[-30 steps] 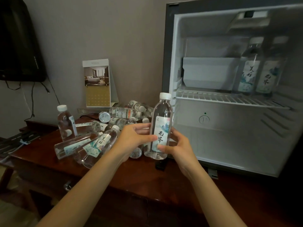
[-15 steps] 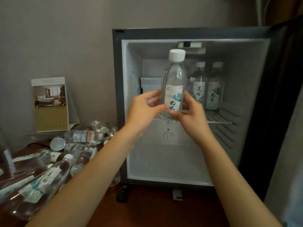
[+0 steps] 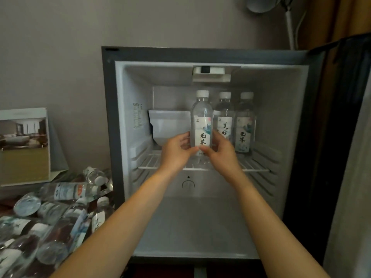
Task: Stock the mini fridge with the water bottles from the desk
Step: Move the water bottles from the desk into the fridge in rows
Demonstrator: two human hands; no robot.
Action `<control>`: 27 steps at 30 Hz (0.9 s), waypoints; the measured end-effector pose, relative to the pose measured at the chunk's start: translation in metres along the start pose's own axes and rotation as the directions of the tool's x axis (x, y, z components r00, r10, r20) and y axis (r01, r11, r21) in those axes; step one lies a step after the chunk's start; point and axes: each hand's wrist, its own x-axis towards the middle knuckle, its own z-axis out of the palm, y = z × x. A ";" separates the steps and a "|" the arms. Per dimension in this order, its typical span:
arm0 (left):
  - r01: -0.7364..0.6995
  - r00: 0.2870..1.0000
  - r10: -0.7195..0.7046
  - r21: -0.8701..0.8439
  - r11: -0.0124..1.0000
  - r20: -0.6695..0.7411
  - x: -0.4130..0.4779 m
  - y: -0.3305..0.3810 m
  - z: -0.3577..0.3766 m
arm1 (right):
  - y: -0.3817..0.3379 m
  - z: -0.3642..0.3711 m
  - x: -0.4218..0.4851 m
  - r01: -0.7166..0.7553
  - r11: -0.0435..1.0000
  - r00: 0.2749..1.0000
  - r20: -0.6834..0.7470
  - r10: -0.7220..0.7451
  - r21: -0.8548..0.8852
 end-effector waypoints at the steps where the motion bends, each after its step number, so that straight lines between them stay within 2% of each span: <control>1: 0.013 1.000 -0.013 0.031 0.999 -0.002 0.003 -0.002 0.002 | 0.003 0.000 0.003 -0.017 1.000 1.000 -0.012 0.017 -0.021; 4: 0.047 0.999 -0.047 0.054 0.997 0.002 0.012 -0.006 0.004 | 0.011 0.002 0.010 -0.063 0.990 0.996 -0.069 0.054 -0.127; 7: 0.050 0.999 -0.050 0.082 0.995 0.001 0.019 -0.012 0.005 | 0.019 0.006 0.013 -0.117 0.950 0.980 -0.188 0.063 -0.290; 9: 0.044 0.999 -0.043 0.126 0.991 -0.009 0.023 -0.015 0.007 | 0.021 0.008 0.013 -0.137 0.934 0.968 -0.244 0.056 -0.330; 19: 0.040 0.998 -0.028 0.267 0.963 -0.049 0.034 -0.025 0.015 | 0.016 0.011 0.013 -0.241 0.885 0.951 -0.278 0.134 -0.398; 27: 0.091 0.995 -0.072 0.375 0.923 -0.063 0.031 -0.023 0.013 | 0.013 0.014 0.005 -0.208 0.863 0.953 -0.296 0.072 -0.461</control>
